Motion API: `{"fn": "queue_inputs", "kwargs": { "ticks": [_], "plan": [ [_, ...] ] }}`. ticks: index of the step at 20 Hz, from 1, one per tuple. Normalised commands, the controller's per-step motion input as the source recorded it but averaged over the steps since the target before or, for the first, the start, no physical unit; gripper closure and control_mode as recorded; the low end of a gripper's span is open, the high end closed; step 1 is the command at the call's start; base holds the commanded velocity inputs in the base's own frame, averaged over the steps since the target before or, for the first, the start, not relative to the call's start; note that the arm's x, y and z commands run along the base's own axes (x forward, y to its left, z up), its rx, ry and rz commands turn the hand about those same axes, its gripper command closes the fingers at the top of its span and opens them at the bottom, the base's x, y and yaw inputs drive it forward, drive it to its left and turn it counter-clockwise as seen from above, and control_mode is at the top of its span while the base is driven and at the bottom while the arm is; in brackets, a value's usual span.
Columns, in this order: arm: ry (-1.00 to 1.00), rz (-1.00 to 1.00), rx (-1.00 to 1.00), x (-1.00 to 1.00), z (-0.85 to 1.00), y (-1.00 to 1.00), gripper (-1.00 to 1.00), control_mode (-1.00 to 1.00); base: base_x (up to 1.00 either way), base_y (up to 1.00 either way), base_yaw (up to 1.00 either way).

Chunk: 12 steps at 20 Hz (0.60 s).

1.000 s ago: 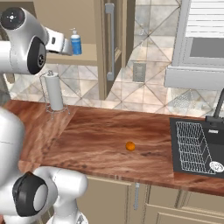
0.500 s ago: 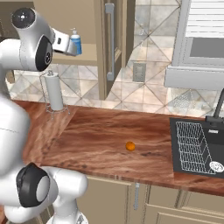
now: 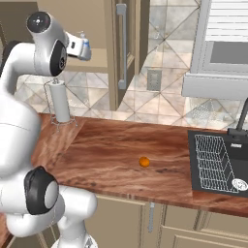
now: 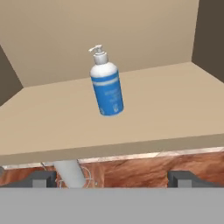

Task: Open the cabinet. Pick the soap dispenser and place it next to the sink. Then close the cabinet.

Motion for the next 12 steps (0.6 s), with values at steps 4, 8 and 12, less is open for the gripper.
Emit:
{"fn": "queue_inputs", "kwargs": {
  "ticks": [4, 8, 12],
  "plan": [
    [0.0, 0.03, 0.0, 0.23, 0.06, 0.0, -1.0, -1.0, 0.0, 0.0, 0.0],
    [0.0, 0.04, 0.0, 0.27, 0.0, 0.0, -1.0, -1.0, 0.0, 0.0, 0.0],
    [0.0, 0.04, 0.0, 0.32, 0.0, 0.0, -1.0, -1.0, 0.0, 0.0, 0.0]
  ]
}}
